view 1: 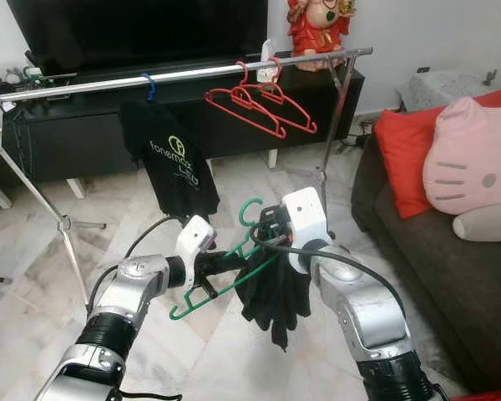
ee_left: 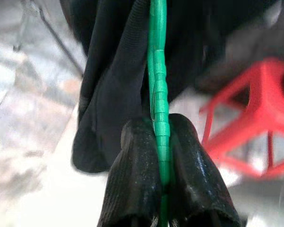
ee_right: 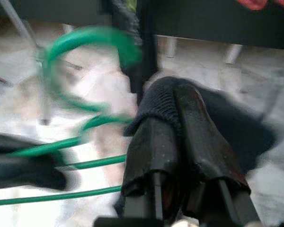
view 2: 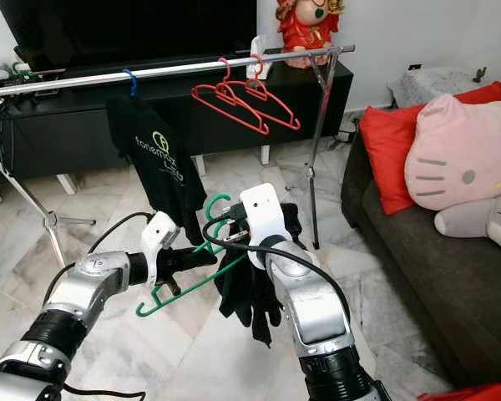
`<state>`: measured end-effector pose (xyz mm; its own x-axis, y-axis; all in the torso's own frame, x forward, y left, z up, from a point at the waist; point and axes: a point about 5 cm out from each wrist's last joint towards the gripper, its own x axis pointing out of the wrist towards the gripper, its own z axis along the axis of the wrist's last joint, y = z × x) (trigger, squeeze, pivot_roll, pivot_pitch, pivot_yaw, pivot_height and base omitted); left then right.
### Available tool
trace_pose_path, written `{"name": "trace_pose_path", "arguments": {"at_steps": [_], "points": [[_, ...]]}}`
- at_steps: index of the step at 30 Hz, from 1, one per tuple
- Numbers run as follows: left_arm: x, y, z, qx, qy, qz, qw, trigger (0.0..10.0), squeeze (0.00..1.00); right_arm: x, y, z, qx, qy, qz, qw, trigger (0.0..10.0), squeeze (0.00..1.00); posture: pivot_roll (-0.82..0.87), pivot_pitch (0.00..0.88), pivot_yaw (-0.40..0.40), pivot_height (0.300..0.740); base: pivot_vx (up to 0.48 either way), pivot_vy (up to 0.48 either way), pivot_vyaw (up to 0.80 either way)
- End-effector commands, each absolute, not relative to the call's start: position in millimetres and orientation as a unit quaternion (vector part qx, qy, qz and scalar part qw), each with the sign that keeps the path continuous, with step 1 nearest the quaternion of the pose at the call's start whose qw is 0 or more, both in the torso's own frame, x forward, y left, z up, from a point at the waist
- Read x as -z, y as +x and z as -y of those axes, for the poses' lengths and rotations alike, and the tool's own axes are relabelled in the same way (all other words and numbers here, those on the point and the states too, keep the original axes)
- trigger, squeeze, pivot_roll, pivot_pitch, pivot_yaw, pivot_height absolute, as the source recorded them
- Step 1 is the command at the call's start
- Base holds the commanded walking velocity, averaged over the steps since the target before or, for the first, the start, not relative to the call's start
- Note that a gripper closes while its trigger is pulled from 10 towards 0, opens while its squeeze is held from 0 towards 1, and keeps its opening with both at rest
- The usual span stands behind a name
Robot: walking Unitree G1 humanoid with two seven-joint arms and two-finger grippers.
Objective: Hang hanger
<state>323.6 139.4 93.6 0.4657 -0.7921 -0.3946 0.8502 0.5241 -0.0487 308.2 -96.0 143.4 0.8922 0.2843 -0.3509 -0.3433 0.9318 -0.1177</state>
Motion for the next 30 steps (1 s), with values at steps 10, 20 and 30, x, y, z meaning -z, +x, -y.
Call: {"name": "trace_pose_path", "arguments": {"at_steps": [10,20,30], "points": [[-90.3,335.7,-152.3,0.384,0.099,-0.189,0.898,10.0,0.0,-147.3,310.3,102.5,-0.145,-0.095,-0.167,0.971,10.0,0.0,-0.12,0.0,0.029,0.74,0.0,0.0,0.0],[-99.5,329.9,-134.5,0.447,0.03,-0.169,0.878,10.0,0.0,-156.5,298.4,77.4,-0.193,-0.046,-0.161,0.967,10.0,0.0,-0.13,0.0,0.033,0.74,0.0,0.0,0.0],[-105.4,320.2,-133.8,0.497,-0.019,-0.164,0.852,10.0,0.0,-154.8,297.4,80.4,-0.206,-0.115,-0.153,0.96,10.0,0.0,-0.13,0.0,0.033,0.74,0.0,0.0,0.0]]}}
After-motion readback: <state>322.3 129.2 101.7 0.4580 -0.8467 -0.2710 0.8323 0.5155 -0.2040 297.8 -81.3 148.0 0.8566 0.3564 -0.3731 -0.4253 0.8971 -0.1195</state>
